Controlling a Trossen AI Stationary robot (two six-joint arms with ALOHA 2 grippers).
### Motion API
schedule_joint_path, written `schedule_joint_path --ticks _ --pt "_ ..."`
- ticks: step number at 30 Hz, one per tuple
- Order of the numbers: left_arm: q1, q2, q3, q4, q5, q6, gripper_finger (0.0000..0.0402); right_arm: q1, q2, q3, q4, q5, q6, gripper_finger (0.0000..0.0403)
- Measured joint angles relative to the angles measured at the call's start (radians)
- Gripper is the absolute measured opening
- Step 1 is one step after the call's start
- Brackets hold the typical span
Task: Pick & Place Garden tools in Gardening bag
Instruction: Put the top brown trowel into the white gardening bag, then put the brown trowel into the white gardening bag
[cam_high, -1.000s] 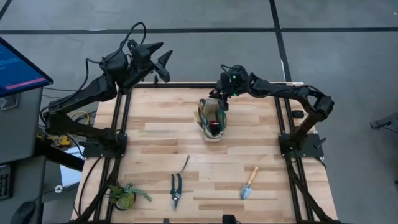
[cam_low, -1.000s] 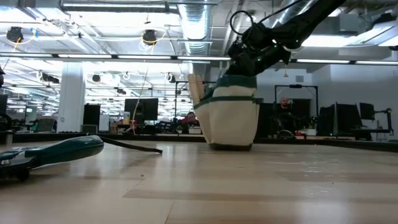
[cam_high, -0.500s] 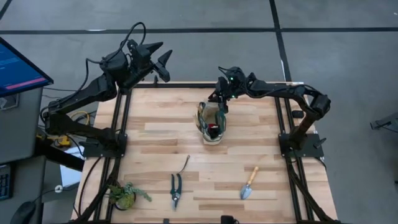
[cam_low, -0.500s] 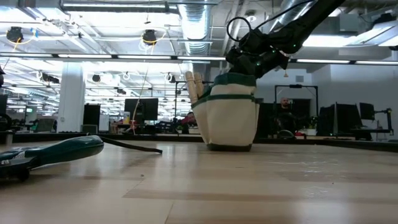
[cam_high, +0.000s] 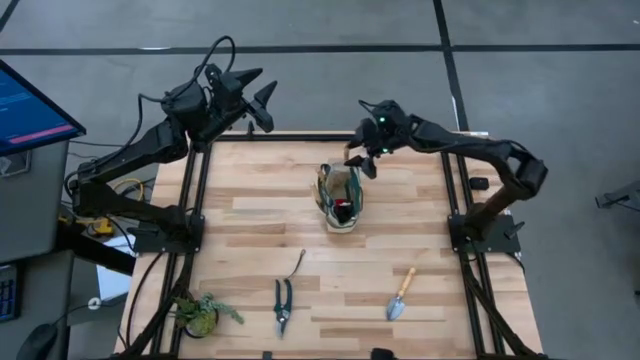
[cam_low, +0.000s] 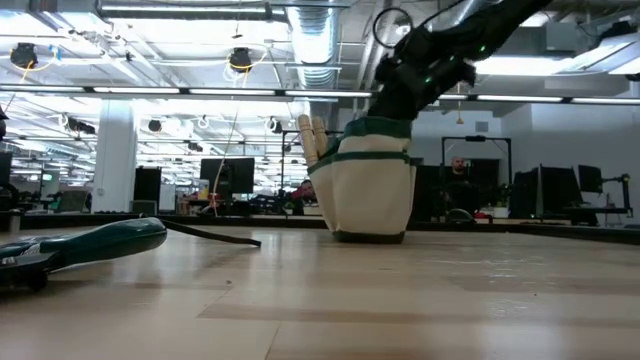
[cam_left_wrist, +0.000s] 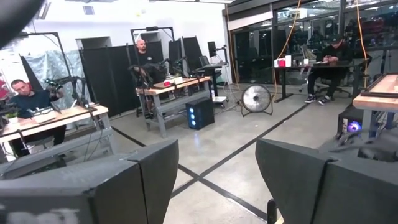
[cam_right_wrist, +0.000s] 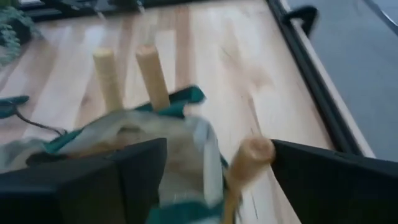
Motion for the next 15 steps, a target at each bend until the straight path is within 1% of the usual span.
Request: schedule_joint_path --ticks 4,7,11,15 --pt "0.0 0.0 0.0 -0.01 0.0 0.0 0.0204 -0.008 -0.112 0.022 -0.198 0.106 0.0 0.0275" --pt "0.0 0.0 0.0 -0.014 0.0 0.0 0.0204 -0.013 -0.233 0.04 -0.354 0.233 0.062 0.0275" --pt "0.0 0.0 0.0 -0.016 0.0 0.0 0.0204 0.003 -0.373 0.039 -0.587 0.42 0.311 0.0276" --pt "0.0 0.0 0.0 -0.019 0.0 0.0 0.0204 0.076 -0.474 0.024 -0.808 0.539 0.651 0.0276"
